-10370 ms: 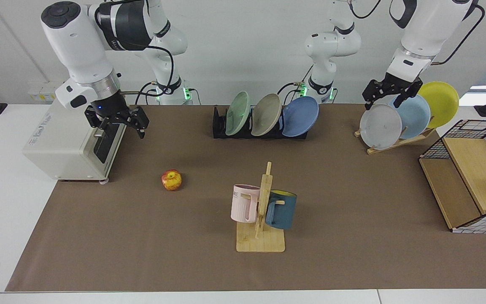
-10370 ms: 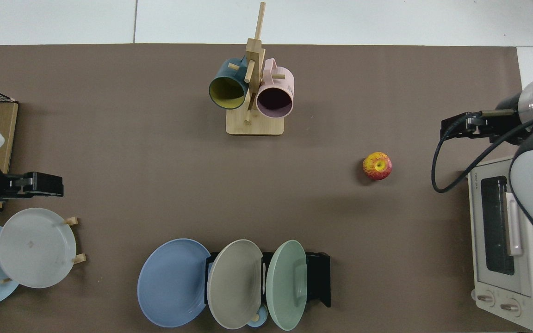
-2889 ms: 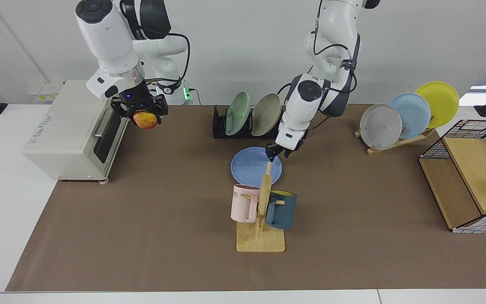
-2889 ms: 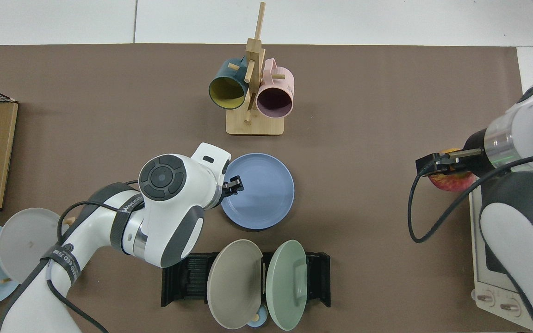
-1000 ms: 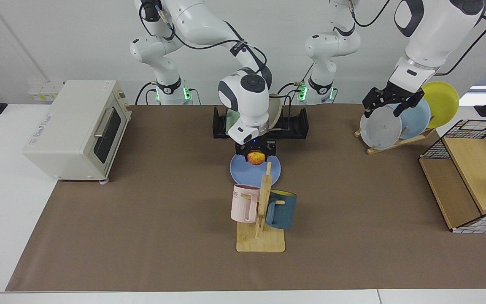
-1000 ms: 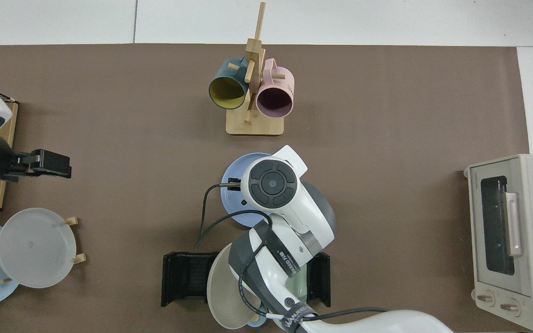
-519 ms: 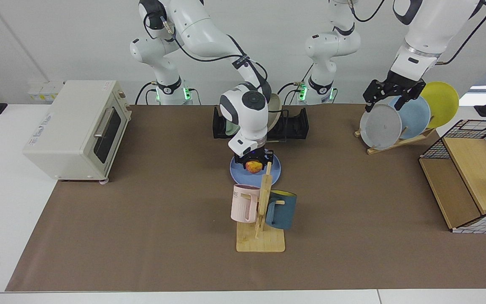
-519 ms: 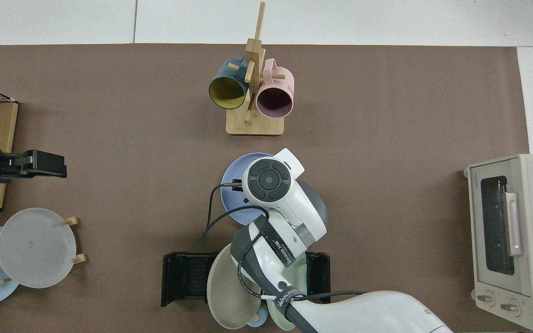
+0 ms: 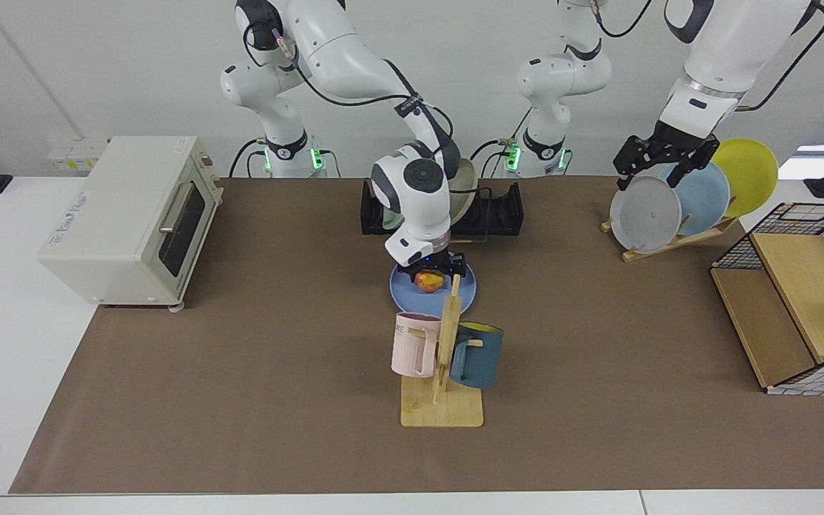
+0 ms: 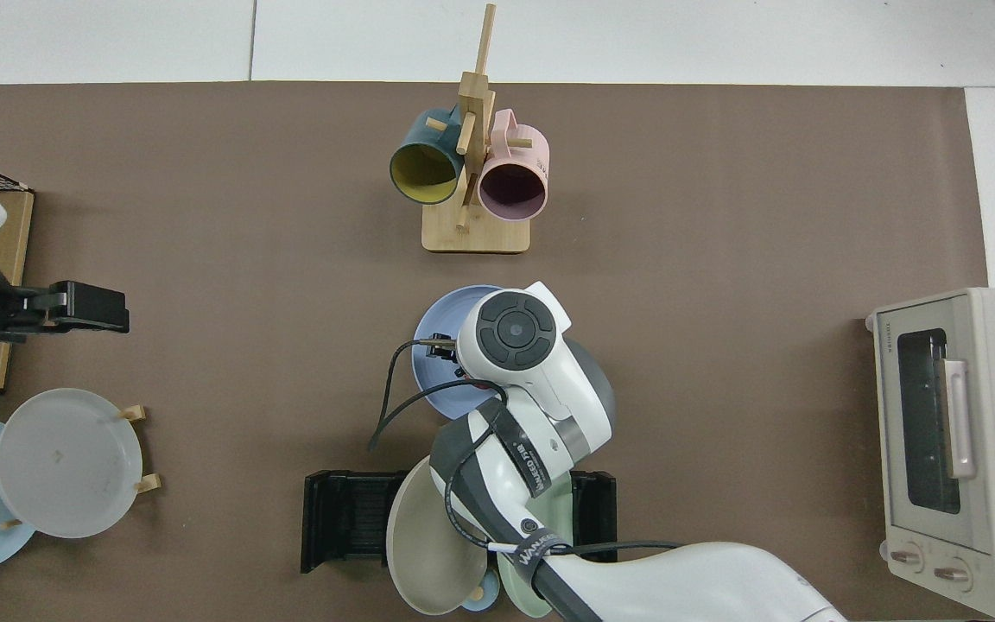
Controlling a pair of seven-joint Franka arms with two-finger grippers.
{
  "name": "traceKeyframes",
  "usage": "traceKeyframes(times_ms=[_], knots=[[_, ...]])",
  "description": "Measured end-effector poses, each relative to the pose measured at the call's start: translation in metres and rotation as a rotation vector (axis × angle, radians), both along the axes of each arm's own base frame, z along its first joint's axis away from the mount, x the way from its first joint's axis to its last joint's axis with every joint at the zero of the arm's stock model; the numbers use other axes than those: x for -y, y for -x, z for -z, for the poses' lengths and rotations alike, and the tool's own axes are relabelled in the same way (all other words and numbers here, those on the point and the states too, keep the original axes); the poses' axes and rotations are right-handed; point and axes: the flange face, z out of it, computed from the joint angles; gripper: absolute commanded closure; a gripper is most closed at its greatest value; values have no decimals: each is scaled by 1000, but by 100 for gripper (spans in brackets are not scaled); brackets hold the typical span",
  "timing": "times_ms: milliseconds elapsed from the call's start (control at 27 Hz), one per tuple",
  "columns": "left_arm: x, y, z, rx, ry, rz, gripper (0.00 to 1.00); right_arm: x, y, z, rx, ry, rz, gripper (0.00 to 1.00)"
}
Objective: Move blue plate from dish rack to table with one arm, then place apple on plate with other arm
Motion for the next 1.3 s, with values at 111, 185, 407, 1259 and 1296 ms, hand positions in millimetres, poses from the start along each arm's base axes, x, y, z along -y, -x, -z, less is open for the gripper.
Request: traceKeyframes(times_ms=[111, 185, 407, 1259, 1296], knots=[[0, 0, 1, -2, 0, 0, 0, 1, -8, -18, 27, -18, 9, 0], [0, 0, 1, -2, 0, 0, 0, 6, -16, -36, 50, -32, 18, 0], [2, 0, 2, -3, 0, 4, 0, 46, -41, -85, 100, -51, -15, 0], [13, -2, 6, -4, 2, 19, 0, 330, -80, -229, 180, 90, -230, 0], [13, -3, 6, -4, 2, 19, 0, 338, -77, -235, 176, 92, -232, 0]])
